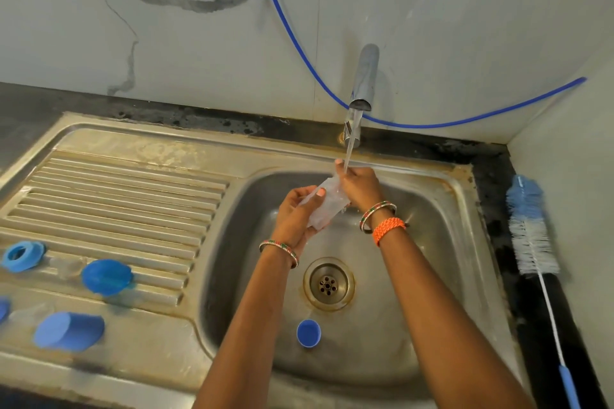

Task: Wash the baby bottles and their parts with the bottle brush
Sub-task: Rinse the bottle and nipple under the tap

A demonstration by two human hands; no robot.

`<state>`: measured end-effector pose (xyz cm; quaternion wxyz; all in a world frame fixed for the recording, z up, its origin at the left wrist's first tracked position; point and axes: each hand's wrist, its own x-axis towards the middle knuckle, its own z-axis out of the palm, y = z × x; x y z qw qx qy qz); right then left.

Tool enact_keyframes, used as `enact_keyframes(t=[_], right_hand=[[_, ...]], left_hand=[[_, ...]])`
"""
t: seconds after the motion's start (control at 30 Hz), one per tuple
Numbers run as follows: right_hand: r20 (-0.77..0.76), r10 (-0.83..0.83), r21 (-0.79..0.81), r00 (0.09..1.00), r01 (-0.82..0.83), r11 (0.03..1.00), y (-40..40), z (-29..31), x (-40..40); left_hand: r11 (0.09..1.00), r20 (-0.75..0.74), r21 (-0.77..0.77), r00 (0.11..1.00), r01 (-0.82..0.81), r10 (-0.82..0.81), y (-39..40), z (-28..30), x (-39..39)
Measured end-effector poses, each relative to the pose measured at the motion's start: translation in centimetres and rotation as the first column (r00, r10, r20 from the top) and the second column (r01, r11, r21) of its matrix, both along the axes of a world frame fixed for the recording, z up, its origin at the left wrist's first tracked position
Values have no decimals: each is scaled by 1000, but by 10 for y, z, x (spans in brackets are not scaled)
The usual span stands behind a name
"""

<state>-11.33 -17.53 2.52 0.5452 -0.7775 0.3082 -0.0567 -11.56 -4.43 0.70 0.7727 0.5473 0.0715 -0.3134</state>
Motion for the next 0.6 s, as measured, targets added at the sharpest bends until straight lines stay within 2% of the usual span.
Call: enact_keyframes(t=[0.07, 0.1, 0.2, 0.27, 0.37, 0.47, 0.53, 0.6], right_hand=[[37, 77, 2, 996, -78, 997, -2, 9, -4], [63, 114, 61, 992, -117, 991, -3, 13, -6], [165, 136, 316, 977, -183, 931, -3, 17, -12], [229, 112, 317, 967, -183, 930, -2, 16, -13], [258, 16, 110, 966, -45, 993, -3, 16, -9], [231, -99, -20, 968, 106, 994, -6, 13, -8], [209, -89, -41, 974, 100, 994, -5, 14, -9], [218, 1, -14, 976, 2, 1000, -2, 19, -12]], left_hand=[[994, -77, -40, 992, 100, -103, 3, 10, -3], [987, -143, -100, 980, 124, -138, 4, 15, -3], [948, -370, -305, 906, 87, -203, 8, 22, 3], [926, -425, -374, 878, 50, -219, 6, 23, 2], [937, -359, -347, 918, 36, -168, 0, 22, -4], [980, -159, -196, 987, -24, -8, -10, 17, -7], [997, 13, -52, 999, -52, 52, -13, 10, -9], [1000, 44, 8, 999, 3, -3, -10, 9, -11]])
